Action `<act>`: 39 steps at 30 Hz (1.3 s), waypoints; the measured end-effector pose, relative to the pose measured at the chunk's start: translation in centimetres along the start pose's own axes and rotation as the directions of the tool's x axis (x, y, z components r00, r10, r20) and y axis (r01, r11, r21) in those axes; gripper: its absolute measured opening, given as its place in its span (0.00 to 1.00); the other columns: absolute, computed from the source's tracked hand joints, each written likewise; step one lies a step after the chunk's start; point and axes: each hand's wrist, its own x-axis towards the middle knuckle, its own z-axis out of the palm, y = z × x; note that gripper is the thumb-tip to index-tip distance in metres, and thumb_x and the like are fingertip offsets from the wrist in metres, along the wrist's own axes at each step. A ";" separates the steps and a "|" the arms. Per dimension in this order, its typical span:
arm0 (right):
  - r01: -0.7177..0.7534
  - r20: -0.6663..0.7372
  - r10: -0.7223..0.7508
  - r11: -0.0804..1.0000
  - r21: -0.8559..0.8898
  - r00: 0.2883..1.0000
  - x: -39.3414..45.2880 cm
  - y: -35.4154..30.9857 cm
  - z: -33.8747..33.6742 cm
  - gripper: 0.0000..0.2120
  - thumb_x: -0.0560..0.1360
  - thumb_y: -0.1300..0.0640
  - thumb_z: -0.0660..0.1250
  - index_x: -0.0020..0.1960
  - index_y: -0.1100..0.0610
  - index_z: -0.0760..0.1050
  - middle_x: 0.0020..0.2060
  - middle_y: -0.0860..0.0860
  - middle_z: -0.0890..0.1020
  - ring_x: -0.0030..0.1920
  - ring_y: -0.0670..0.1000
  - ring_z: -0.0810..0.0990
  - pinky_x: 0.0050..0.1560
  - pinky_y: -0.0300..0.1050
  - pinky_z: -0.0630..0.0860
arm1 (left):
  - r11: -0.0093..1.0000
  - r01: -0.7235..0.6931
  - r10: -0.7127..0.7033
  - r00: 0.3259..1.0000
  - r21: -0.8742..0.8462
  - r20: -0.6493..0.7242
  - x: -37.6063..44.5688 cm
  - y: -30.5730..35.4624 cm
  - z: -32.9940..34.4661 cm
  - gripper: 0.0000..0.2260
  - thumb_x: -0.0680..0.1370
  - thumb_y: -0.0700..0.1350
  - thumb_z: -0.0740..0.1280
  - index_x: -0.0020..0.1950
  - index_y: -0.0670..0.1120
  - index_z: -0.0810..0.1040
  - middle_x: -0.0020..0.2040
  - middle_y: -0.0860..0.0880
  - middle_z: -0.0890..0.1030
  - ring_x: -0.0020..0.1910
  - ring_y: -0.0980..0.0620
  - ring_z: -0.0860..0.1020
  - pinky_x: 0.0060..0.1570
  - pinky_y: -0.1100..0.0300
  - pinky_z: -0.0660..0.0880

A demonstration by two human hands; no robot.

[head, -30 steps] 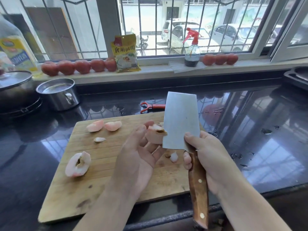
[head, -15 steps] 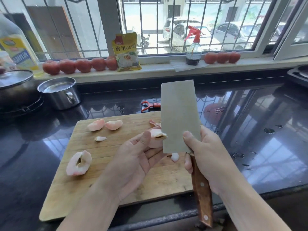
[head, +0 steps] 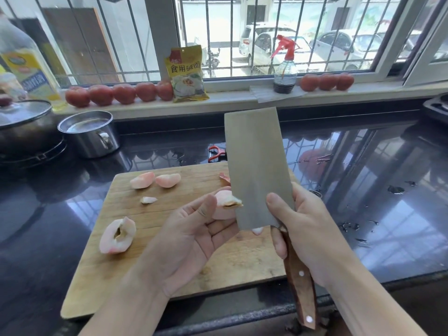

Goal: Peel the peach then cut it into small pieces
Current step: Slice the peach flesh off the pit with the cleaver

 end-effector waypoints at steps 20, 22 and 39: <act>0.023 0.059 -0.014 0.987 -0.161 0.998 0.2 0.8 -1.1 0.08 0.85 0.53 0.60 0.55 0.45 0.78 0.31 0.51 0.83 0.21 0.54 0.70 0.30 0.45 0.66 | 0.975 0.036 -0.014 0.995 0.221 -0.100 0.3 0.4 0.7 0.22 0.79 0.52 0.62 0.43 0.31 0.78 0.53 0.32 0.85 0.51 0.37 0.86 0.50 0.50 0.85; -0.007 0.013 0.009 0.996 -0.094 1.000 0.0 1.0 -0.7 0.08 0.85 0.57 0.59 0.54 0.51 0.77 0.27 0.42 0.80 0.20 0.52 0.68 0.26 0.41 0.64 | 0.976 0.025 -0.001 0.994 0.216 -0.108 0.2 -0.1 1.1 0.19 0.79 0.50 0.63 0.44 0.35 0.83 0.54 0.33 0.85 0.52 0.39 0.86 0.52 0.51 0.84; -0.141 -0.069 0.145 0.989 0.051 0.987 1.1 1.3 -0.2 0.07 0.85 0.54 0.60 0.56 0.51 0.77 0.38 0.66 0.82 0.22 0.52 0.71 0.24 0.41 0.69 | 0.973 0.198 -0.185 0.976 0.116 -0.113 0.3 0.3 -0.6 0.17 0.84 0.41 0.60 0.71 0.36 0.71 0.65 0.32 0.80 0.67 0.31 0.78 0.68 0.42 0.75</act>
